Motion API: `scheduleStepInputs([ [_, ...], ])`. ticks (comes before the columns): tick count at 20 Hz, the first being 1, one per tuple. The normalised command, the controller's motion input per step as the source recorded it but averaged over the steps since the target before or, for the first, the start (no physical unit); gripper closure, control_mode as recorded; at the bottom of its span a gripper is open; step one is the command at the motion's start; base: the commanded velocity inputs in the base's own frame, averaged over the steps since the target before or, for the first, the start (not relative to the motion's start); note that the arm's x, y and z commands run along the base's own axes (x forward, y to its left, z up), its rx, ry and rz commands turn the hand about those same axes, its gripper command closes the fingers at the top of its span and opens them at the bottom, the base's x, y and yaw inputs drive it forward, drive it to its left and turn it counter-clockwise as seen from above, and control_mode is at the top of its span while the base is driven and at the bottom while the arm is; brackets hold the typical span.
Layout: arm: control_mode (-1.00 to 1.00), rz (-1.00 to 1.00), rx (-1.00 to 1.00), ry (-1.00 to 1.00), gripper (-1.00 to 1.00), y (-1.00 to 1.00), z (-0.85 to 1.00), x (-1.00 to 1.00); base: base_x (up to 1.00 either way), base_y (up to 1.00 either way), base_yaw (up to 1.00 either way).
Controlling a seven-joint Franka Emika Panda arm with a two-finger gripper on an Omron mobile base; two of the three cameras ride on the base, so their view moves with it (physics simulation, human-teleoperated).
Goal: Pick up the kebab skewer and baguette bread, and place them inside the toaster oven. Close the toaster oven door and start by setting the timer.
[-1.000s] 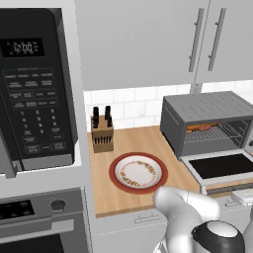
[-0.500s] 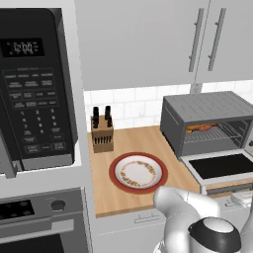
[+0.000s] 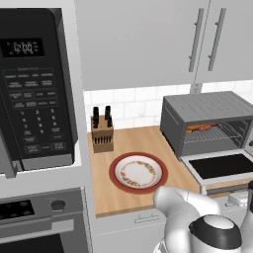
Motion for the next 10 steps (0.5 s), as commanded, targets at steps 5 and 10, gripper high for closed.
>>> scheduleStepInputs([
  [5,-1.00,0.00,0.00,0.00,-1.00,0.00,0.00,0.12,0.00,0.00,0.00],
  [10,-1.00,0.00,0.00,0.00,-1.00,0.00,0.00,0.13,0.00,0.00,0.00],
])
